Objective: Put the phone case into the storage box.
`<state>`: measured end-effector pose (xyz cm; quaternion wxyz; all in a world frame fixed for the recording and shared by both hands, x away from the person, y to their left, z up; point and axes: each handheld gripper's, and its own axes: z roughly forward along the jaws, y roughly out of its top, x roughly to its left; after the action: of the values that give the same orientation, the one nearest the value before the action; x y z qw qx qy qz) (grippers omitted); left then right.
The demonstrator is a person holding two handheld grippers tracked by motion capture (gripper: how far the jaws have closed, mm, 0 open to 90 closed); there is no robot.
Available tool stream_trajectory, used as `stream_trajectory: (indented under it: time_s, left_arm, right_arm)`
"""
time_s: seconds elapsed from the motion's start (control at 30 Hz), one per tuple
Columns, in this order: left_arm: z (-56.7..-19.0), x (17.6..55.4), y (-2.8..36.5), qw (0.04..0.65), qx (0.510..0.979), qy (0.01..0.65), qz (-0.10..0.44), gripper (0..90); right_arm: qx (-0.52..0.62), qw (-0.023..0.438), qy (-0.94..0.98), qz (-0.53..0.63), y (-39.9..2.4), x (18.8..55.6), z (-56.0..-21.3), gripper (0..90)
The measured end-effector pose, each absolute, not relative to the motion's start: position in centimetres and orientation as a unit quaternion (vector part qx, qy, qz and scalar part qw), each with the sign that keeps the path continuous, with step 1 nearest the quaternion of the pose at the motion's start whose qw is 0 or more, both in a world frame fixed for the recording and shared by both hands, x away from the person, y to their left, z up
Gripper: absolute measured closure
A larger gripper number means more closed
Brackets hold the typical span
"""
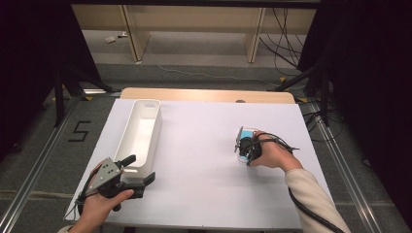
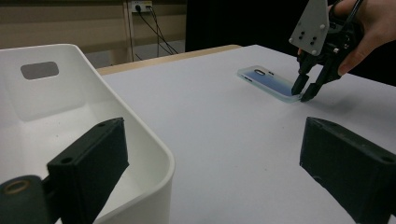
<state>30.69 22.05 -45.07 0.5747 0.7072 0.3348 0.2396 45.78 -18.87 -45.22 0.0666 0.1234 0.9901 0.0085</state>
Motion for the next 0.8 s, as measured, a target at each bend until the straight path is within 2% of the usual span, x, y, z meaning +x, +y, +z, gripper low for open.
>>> stream_trajectory:
  time_s: [0.8]
  left_arm:
    - [-45.07, 30.67, 22.04, 0.575, 0.707, 0.336, 0.239, 7.9]
  right_arm:
    - [0.114, 0.074, 0.991, 0.004, -18.69, 45.79, -45.24, 83.1]
